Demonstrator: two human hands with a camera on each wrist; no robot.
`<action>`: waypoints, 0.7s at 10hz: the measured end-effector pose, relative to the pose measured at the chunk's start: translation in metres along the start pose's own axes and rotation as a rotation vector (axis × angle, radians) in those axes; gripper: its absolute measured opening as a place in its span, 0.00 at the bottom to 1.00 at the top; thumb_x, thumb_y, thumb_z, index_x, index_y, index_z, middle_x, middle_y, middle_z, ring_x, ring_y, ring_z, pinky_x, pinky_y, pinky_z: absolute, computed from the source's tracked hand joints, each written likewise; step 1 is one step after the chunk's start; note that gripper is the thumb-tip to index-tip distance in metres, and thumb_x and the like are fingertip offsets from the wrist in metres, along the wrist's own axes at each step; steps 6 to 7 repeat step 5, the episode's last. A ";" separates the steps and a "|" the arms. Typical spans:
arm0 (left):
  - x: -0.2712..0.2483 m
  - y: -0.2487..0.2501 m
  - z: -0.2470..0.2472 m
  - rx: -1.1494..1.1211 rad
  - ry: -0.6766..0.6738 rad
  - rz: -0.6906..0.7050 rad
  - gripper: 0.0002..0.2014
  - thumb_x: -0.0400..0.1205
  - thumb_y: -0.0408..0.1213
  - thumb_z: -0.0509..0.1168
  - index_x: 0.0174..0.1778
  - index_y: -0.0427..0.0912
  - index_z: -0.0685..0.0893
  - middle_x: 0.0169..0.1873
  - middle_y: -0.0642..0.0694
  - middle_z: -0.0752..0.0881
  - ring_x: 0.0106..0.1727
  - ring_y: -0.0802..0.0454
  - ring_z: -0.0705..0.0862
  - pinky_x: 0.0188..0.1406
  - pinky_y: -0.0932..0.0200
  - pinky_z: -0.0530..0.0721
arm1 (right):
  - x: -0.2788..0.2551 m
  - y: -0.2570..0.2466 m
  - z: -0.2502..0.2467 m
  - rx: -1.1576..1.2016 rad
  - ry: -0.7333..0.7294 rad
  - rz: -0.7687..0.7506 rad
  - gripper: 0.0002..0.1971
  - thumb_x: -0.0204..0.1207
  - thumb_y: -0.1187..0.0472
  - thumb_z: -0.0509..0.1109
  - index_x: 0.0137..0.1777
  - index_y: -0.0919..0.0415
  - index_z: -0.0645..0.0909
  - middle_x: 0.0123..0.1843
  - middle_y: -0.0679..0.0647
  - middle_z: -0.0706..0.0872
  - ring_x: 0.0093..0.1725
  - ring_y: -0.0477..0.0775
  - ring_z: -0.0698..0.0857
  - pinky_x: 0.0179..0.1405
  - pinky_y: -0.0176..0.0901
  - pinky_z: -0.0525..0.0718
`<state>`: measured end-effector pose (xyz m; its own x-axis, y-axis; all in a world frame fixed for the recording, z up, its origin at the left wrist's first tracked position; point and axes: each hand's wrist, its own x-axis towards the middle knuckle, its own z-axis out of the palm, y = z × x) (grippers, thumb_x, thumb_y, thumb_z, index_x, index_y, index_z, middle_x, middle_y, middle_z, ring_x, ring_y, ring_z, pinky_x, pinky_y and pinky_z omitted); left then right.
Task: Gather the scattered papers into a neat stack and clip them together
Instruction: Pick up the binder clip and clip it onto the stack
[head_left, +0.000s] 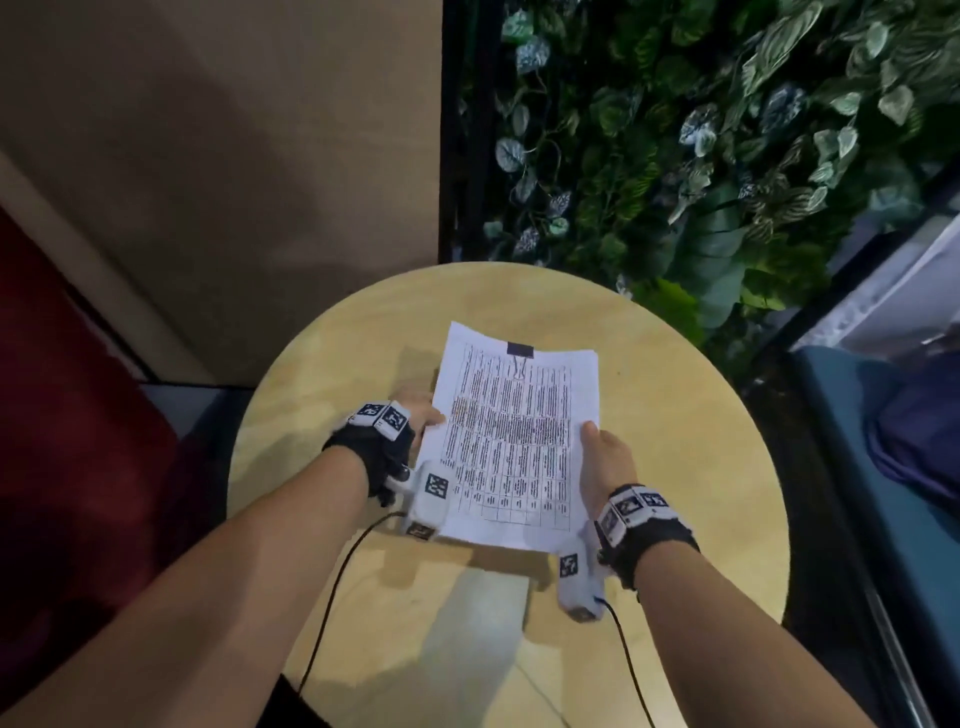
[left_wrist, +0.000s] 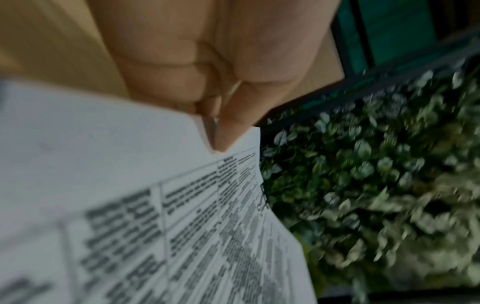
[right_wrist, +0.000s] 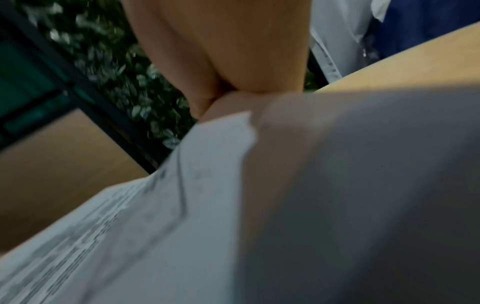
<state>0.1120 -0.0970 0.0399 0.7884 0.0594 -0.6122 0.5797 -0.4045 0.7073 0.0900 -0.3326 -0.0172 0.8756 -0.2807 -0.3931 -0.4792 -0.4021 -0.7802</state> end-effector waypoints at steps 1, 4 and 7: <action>0.027 -0.025 0.012 0.210 0.038 -0.024 0.23 0.78 0.25 0.65 0.71 0.34 0.76 0.70 0.37 0.78 0.70 0.39 0.78 0.71 0.47 0.76 | 0.011 0.016 0.009 -0.176 -0.056 0.087 0.18 0.85 0.62 0.53 0.67 0.72 0.74 0.67 0.68 0.79 0.66 0.65 0.77 0.58 0.41 0.73; 0.041 -0.069 0.020 0.316 0.114 -0.090 0.13 0.79 0.35 0.65 0.59 0.39 0.83 0.59 0.42 0.84 0.62 0.44 0.80 0.61 0.58 0.78 | 0.021 0.045 0.012 -0.538 0.014 0.160 0.21 0.79 0.59 0.58 0.73 0.56 0.73 0.68 0.64 0.79 0.62 0.65 0.82 0.63 0.52 0.81; 0.031 -0.090 0.007 0.300 0.142 -0.065 0.11 0.79 0.38 0.65 0.56 0.43 0.84 0.59 0.41 0.86 0.56 0.43 0.85 0.60 0.54 0.82 | 0.006 0.062 -0.009 -0.316 0.082 0.183 0.21 0.78 0.59 0.62 0.72 0.60 0.75 0.69 0.65 0.79 0.64 0.64 0.80 0.64 0.50 0.78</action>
